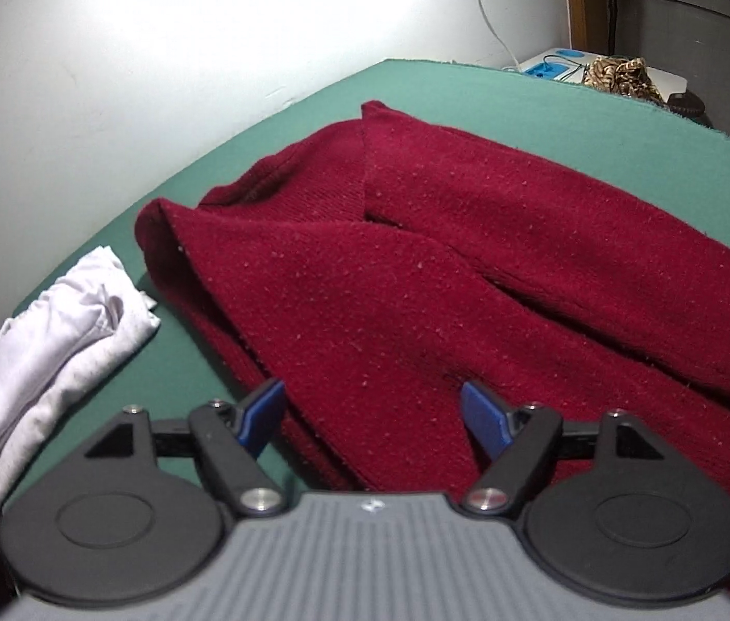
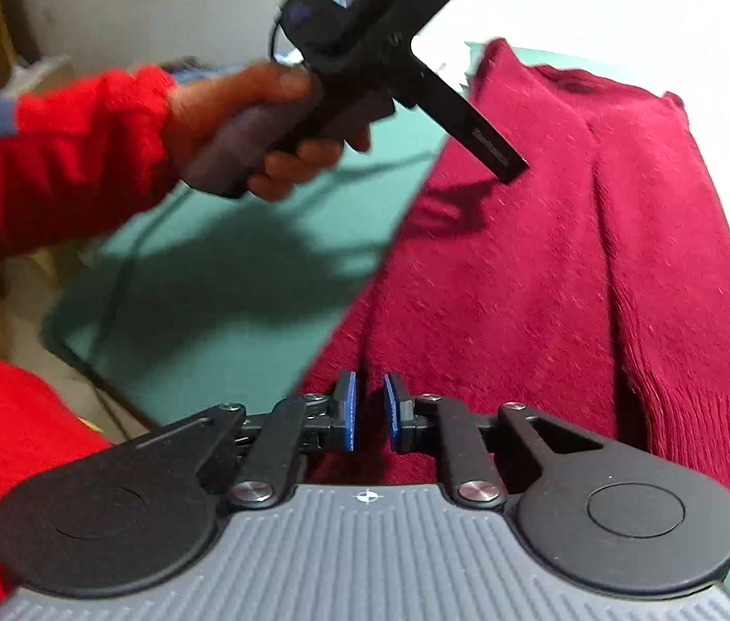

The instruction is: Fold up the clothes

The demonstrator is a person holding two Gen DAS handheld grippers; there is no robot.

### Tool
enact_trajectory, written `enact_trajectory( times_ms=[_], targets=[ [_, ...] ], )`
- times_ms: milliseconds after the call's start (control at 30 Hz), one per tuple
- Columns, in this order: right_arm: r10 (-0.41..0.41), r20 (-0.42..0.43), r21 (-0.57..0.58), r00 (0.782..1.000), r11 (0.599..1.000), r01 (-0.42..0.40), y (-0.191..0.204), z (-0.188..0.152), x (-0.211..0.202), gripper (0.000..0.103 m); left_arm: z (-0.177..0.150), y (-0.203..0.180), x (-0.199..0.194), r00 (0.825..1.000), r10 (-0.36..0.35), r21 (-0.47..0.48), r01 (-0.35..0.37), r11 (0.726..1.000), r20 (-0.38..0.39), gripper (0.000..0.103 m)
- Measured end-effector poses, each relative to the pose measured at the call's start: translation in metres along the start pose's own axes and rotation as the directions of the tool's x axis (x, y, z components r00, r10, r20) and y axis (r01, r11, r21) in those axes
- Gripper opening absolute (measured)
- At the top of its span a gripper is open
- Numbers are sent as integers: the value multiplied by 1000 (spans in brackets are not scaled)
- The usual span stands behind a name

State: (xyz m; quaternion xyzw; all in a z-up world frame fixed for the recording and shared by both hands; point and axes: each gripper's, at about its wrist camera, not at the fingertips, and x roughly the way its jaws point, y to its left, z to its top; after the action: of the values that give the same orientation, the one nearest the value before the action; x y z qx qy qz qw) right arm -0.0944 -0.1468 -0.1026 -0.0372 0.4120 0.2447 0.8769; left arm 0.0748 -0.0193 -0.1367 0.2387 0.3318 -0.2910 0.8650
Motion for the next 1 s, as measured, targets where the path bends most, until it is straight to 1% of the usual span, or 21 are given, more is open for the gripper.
enact_trajectory(
  times_ms=[33,133,233,300,400,433,467,500,567,600,667,700,733,767,833,867,900,1000],
  targets=[
    [-12,3,10,1000,1000,12,0,0,0,11,0,1,1,1000,1,-9,-1,1000,-1,80],
    [-18,0,24,1000,1000,18,1,1,-1,12,1,3,5,1000,6,-33,-6,999,-6,87],
    [-9,11,18,1000,1000,8,2,-1,-2,13,2,5,6,1000,2,-36,-3,999,-7,87],
    [-11,15,26,1000,1000,11,1,0,-5,4,3,5,5,1000,6,-33,-6,999,-8,87],
    [14,42,46,999,999,-16,1,8,-23,4,5,4,-5,1000,3,-28,-3,1000,12,83],
    [28,56,48,998,998,-30,1,12,-30,4,6,4,-9,1000,0,-28,0,1000,23,84],
    [41,70,50,997,998,-45,1,16,-37,4,7,3,-14,999,-3,-27,3,1000,33,87],
    [56,58,53,997,997,-59,1,17,-36,4,7,2,-16,999,-5,-21,6,1000,41,89],
    [87,2,62,996,994,-87,3,14,-23,5,5,0,-14,999,-9,-11,10,1000,47,91],
    [103,-26,68,994,993,-101,4,13,-16,9,3,-1,-9,999,-8,-11,8,1000,31,91],
    [134,-82,79,988,989,-128,6,10,-3,9,-3,-3,1,1000,-4,-14,4,1000,2,91],
    [128,-97,71,987,990,-121,8,7,1,8,-4,-2,0,1000,-7,-24,7,1000,5,91],
    [118,-94,72,989,991,-111,8,6,-1,8,-5,0,-2,1000,-10,-33,10,999,8,90],
    [116,-85,85,990,990,-108,7,7,-7,13,-6,1,-3,1000,-12,-43,13,999,12,89],
    [126,-18,129,992,984,-123,-3,8,-23,15,-6,1,-12,1000,-6,-52,7,999,30,84],
    [132,21,153,991,979,-134,-8,8,-31,15,-6,0,-17,999,-4,-52,6,999,47,85],
    [122,35,166,992,978,-127,-12,7,-36,15,-7,-2,-22,998,-6,-53,9,999,60,85],
    [65,31,185,997,980,-70,-21,1,-45,16,-13,-11,-23,999,-14,-55,17,998,43,85]
  ],
)
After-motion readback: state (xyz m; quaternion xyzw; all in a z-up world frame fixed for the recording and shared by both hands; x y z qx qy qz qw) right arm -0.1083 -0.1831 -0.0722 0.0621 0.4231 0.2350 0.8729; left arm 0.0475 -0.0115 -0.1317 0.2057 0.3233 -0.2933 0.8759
